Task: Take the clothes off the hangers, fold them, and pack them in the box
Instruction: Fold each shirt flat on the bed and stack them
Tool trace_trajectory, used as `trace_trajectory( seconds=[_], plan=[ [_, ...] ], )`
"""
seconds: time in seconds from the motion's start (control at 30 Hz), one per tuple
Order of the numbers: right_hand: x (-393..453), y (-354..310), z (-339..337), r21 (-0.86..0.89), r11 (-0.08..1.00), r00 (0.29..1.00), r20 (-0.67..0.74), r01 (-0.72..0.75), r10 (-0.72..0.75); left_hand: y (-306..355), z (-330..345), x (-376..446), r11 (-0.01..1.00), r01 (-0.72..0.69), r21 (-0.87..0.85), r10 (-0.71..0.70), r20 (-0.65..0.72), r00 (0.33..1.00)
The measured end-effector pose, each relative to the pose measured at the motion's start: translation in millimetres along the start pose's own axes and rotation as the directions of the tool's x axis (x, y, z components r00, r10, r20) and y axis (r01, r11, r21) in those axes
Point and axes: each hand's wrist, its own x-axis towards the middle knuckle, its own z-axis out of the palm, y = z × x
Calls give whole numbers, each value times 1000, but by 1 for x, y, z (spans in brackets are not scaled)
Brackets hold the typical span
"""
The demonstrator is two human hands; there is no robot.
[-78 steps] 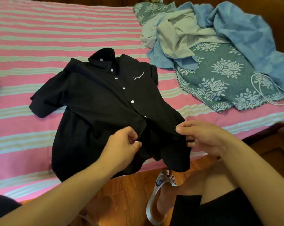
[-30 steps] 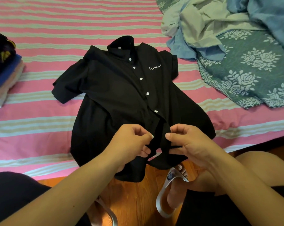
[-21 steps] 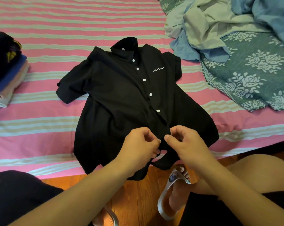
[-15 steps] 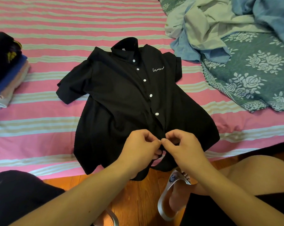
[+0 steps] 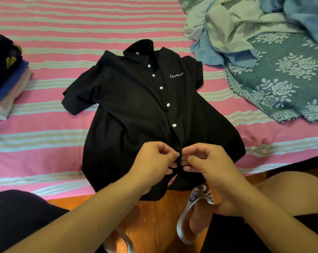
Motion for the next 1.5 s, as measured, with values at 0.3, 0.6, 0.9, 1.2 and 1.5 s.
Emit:
trace_trajectory(
  seconds=[0.3,0.6,0.9,1.2,1.5],
  plan=[
    [5,-2,3,-11,1000,1000,-22,-10,9,1,0,1,1000,4,-23,-2,84,996],
    [0,0,6,-112,992,996,-55,58,-64,-4,0,1,997,-71,42,66,114,991],
    [0,-3,4,161,987,999,-51,-4,12,-3,3,2,965,30,-260,7,139,990],
    [-2,6,8,-89,981,977,-114,170,-179,-1,0,6,992,-75,-103,87,116,989],
    [-1,7,9,-144,972,964,-168,185,-208,0,0,4,991,-115,-69,122,113,986]
  ],
)
